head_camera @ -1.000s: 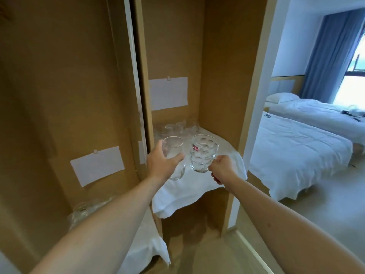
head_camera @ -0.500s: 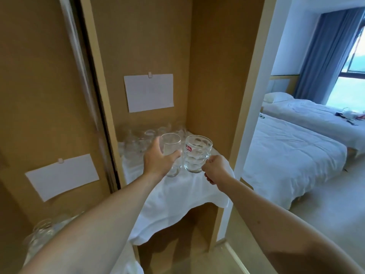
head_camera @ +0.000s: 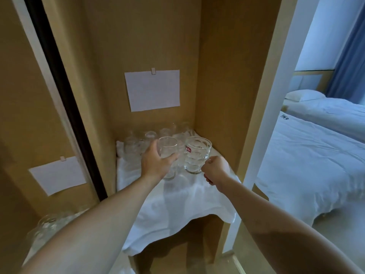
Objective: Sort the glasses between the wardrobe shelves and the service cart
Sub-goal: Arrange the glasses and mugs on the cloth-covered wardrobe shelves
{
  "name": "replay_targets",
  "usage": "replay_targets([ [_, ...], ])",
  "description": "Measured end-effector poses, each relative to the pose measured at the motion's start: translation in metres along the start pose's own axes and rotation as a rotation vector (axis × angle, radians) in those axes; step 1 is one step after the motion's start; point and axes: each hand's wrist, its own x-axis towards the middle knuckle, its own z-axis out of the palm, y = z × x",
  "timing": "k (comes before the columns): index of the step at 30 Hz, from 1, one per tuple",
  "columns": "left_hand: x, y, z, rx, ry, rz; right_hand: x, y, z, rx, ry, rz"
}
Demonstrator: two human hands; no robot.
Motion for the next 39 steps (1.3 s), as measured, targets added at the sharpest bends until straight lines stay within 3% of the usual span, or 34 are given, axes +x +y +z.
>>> replay_targets([
  [20,0.012,0.009,0.104,0.186,0.241,-0.213,0.143,0.04,-0.041,-0.045,-0.243,-0.05],
  [31,0.061,-0.033,0.111,0.218,0.178,-0.277,0.189,0.034,-0.006,-0.087,-0.379,0.045],
  [39,0.12,-0.078,0.111,0.211,0.086,-0.303,0.229,0.019,0.032,-0.281,-0.397,0.042],
])
